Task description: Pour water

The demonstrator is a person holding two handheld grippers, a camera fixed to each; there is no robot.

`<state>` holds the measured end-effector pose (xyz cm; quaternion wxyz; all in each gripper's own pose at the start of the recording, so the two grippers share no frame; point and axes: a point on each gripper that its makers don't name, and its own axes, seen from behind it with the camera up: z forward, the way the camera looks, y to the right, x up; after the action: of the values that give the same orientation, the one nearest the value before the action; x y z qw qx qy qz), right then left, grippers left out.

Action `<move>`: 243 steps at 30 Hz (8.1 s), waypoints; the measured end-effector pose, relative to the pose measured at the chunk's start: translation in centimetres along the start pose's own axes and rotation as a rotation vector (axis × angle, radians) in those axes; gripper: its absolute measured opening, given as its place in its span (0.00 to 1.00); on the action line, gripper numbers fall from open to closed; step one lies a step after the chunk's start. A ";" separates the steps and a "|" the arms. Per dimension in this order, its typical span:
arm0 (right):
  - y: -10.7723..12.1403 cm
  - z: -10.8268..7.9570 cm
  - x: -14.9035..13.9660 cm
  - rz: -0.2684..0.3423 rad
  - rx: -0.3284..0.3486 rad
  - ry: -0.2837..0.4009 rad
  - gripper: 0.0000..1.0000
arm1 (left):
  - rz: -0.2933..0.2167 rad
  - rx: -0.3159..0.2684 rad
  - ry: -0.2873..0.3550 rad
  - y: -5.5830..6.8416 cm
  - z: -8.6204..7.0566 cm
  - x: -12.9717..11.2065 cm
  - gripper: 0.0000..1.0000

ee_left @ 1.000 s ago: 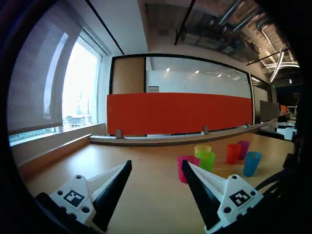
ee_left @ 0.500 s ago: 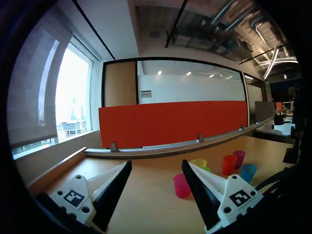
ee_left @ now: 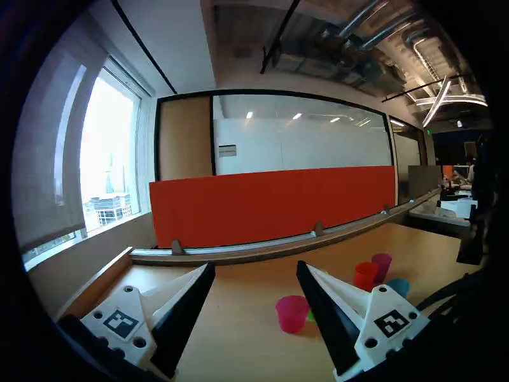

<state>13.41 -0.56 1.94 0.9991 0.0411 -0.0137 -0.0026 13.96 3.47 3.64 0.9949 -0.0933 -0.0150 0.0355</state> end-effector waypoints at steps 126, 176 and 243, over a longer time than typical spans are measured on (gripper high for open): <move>-14.4 2.7 -21.2 -0.355 0.749 -0.622 0.95 | 0.141 -0.520 -0.347 10.2 7.2 -8.5 0.95; -14.7 4.1 -11.4 -0.192 0.690 -0.328 0.92 | 0.138 -0.566 -0.394 12.5 7.3 -10.3 0.95; -12.8 6.6 -2.4 -0.187 0.625 -0.159 0.92 | 0.178 -0.628 -0.530 15.6 10.2 -19.1 0.95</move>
<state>10.73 -13.80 7.37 0.9294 0.3461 -0.0881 -0.0933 -6.51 19.29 10.29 0.8727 -0.3808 -0.2727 0.1379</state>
